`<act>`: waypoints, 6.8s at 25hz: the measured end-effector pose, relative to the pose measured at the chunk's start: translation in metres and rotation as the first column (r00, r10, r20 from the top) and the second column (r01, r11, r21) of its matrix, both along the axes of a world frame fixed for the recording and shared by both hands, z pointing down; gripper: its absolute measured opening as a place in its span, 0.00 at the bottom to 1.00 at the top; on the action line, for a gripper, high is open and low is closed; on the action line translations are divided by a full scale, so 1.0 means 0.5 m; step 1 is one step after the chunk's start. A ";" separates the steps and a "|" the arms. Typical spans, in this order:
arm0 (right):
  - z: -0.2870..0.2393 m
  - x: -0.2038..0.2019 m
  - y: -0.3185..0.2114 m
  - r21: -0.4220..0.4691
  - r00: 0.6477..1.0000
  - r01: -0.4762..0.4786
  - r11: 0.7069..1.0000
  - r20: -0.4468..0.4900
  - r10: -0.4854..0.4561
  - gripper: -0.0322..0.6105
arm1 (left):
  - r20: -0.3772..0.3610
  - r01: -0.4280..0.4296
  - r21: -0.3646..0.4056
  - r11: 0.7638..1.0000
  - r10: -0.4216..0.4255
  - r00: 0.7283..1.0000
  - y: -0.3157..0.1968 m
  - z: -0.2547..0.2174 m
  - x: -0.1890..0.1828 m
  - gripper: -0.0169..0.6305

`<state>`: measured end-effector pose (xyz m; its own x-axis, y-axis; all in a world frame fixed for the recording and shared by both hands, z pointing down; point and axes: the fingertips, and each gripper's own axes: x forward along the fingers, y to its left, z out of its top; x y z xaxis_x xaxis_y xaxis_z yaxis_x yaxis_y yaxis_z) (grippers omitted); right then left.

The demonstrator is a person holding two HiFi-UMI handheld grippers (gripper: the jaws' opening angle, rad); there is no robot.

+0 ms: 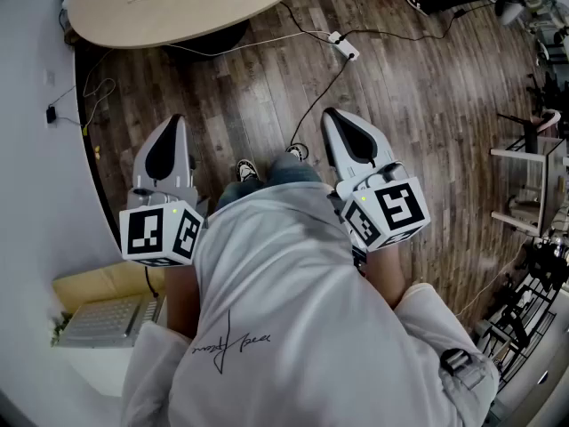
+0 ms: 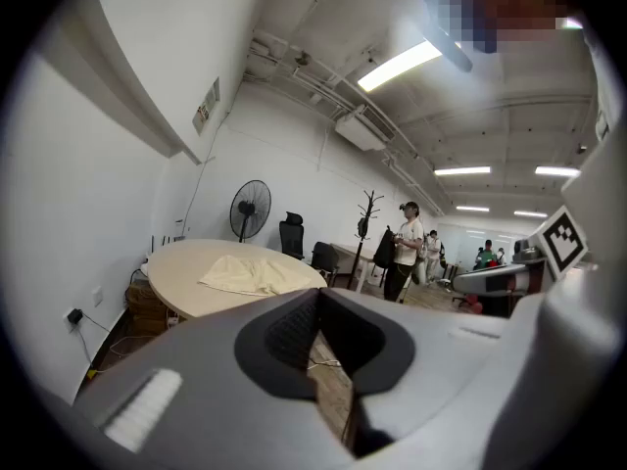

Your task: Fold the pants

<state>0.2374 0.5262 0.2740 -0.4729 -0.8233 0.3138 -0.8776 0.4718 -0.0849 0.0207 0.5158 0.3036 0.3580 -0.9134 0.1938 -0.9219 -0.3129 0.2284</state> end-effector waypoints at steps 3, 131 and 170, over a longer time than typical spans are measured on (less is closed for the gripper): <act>0.005 -0.002 0.008 -0.004 1.000 0.002 1.000 -0.003 -0.002 0.04 | 0.000 0.002 0.000 1.000 -0.002 1.000 0.008 0.001 -0.002 0.09; 0.149 -0.264 -1.011 -0.203 0.937 -0.261 0.944 -0.289 0.197 0.03 | 0.621 -0.702 -0.086 0.707 0.588 0.518 -1.260 -0.019 -0.228 0.09; 0.383 0.002 -1.305 -0.389 0.930 -0.328 0.861 -0.292 0.222 0.03 | 0.518 -0.664 -0.420 0.619 0.764 0.384 -1.747 0.292 0.010 0.10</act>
